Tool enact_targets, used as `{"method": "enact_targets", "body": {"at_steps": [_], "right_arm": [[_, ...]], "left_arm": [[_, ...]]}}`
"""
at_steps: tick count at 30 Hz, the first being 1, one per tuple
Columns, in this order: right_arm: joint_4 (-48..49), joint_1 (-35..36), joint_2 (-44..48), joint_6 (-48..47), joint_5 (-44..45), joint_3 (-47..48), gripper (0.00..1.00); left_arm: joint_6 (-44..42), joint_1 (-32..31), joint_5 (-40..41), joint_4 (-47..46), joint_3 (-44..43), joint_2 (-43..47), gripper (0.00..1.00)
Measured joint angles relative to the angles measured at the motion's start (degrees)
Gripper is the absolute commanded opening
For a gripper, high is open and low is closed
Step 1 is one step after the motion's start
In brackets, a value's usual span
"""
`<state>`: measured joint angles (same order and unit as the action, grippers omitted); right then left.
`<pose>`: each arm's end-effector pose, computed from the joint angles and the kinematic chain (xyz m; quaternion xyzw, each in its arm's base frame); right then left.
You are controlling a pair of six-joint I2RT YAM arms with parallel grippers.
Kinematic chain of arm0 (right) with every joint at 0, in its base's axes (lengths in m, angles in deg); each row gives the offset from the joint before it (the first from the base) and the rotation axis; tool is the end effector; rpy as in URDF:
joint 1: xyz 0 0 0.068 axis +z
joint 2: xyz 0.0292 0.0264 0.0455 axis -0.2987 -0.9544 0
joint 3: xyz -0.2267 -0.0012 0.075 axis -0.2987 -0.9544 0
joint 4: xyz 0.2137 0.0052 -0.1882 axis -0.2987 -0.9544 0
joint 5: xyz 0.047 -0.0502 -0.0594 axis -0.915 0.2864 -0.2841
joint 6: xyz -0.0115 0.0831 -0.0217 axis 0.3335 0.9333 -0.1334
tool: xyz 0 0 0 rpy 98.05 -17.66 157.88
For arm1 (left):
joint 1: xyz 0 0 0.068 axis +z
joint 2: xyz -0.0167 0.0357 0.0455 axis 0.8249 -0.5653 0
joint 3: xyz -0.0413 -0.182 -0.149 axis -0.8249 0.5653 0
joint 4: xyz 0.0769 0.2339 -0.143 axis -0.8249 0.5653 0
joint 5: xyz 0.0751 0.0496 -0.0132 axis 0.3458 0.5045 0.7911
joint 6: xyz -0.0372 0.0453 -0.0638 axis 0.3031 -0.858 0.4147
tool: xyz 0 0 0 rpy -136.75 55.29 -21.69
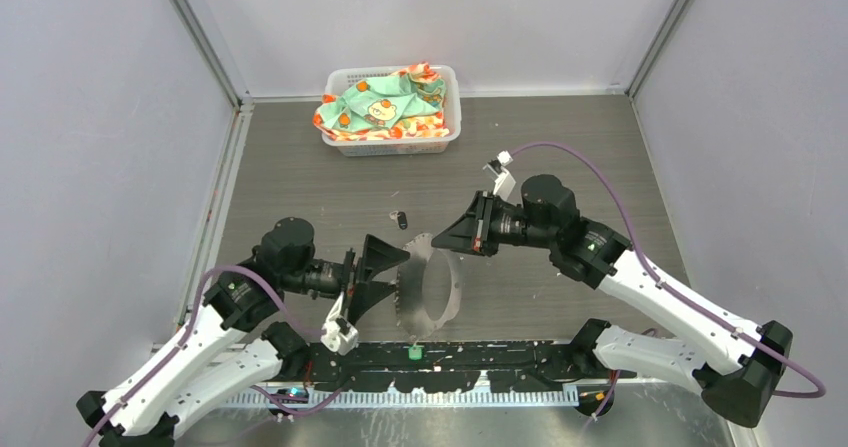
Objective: Put the keys on the keyring
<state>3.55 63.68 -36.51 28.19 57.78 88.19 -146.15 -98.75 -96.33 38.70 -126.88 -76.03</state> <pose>0.1850 0.2391 0.2993 -0.0089 0.8018 0.5651 0.1944 0.1105 -0.1830 0.2854 0.7953 0.0949 -0.1234 0.5859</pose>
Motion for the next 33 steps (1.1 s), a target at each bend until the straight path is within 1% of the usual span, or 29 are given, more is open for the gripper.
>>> {"method": "enact_targets", "body": {"at_steps": [3, 5, 7, 10, 13, 16, 17, 18, 19, 21, 23, 26, 31, 33], "right_arm": [[-1.5, -1.1, 0.0, -2.9, -0.3, 1.9, 0.01], [-4.1, -1.4, 0.0, -6.0, -0.4, 3.8, 0.01], [-7.1, -1.5, 0.0, -9.7, -0.4, 5.9, 0.01], [-11.1, -1.5, 0.0, -17.0, -0.9, 9.3, 0.01], [-13.9, -1.5, 0.2, -24.8, -1.8, 11.6, 0.01], [-15.9, -1.5, 0.9, -31.9, -3.3, 12.0, 0.01], [-16.8, -1.5, 1.0, -34.1, -3.8, 12.2, 0.01], [-17.5, -1.5, 1.0, -35.8, -4.3, 12.4, 0.01], [-18.1, -1.5, 1.0, -37.4, -4.8, 12.6, 0.01], [-19.0, -1.5, 0.9, -40.0, -5.8, 12.9, 0.01], [-19.8, -1.5, 0.7, -41.9, -7.1, 13.5, 0.01], [-20.4, -1.5, -0.3, -43.8, -9.8, 14.5, 0.01], [-21.4, -1.5, -3.9, -46.1, -14.1, 16.8, 0.01], [-21.4, -1.5, -4.9, -46.5, -15.0, 17.0, 0.01]], "left_arm": [[10.5, 0.0, 0.9, 1.3, -2.5, -0.3, 0.94], [21.3, 0.0, 2.6, 1.6, -3.6, -0.2, 0.94], [28.5, 0.0, 3.7, 2.3, -4.8, -1.0, 0.95], [44.1, 0.1, 5.0, 3.2, -8.5, -4.2, 0.94], [61.8, 1.6, 4.9, 1.3, -11.1, -8.2, 0.93], [81.8, 7.1, 1.5, -4.5, -11.4, -12.9, 0.89], [91.4, 10.4, -1.7, -9.5, -11.0, -15.5, 0.87], [97.1, 12.0, -3.3, -12.9, -10.6, -16.8, 0.87], [105.0, 13.8, -5.7, -19.0, -9.6, -19.2, 0.87], [116.8, 15.8, -8.9, -27.5, -7.9, -23.5, 0.88], [124.5, 15.7, -11.8, -33.1, -6.4, -25.7, 0.89], [130.5, 15.0, -15.5, -38.1, -5.7, -25.6, 0.89], [135.1, 14.7, -18.9, -42.9, -5.7, -24.0, 0.87], [136.8, 14.5, -19.2, -43.8, -5.7, -23.6, 0.82]]}}
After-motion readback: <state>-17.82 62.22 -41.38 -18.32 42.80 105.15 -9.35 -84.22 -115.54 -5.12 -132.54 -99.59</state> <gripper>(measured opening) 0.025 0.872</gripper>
